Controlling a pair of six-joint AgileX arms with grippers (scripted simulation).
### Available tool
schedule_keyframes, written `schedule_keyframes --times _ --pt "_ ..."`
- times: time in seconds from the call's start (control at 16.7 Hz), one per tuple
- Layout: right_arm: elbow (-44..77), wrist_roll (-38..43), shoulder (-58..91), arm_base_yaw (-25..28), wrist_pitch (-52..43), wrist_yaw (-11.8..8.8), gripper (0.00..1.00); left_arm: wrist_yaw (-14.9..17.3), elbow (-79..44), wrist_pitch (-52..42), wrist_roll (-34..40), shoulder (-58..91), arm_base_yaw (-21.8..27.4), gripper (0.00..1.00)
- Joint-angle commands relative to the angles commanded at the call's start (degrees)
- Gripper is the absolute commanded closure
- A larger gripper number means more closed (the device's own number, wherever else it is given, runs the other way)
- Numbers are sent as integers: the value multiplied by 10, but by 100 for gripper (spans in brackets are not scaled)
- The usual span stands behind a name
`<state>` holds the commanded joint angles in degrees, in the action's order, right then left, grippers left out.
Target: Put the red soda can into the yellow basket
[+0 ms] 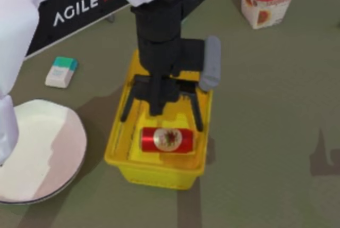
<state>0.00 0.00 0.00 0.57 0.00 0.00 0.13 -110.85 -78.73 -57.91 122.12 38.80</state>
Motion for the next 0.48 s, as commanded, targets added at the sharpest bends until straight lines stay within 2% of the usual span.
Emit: schedule_keyframes --times 0.12,0.48 --pt "0 0 0 0 0 0 0 0 0 0 0 0 0 98" --pt "0 0 0 0 0 0 0 0 0 0 0 0 0 100"
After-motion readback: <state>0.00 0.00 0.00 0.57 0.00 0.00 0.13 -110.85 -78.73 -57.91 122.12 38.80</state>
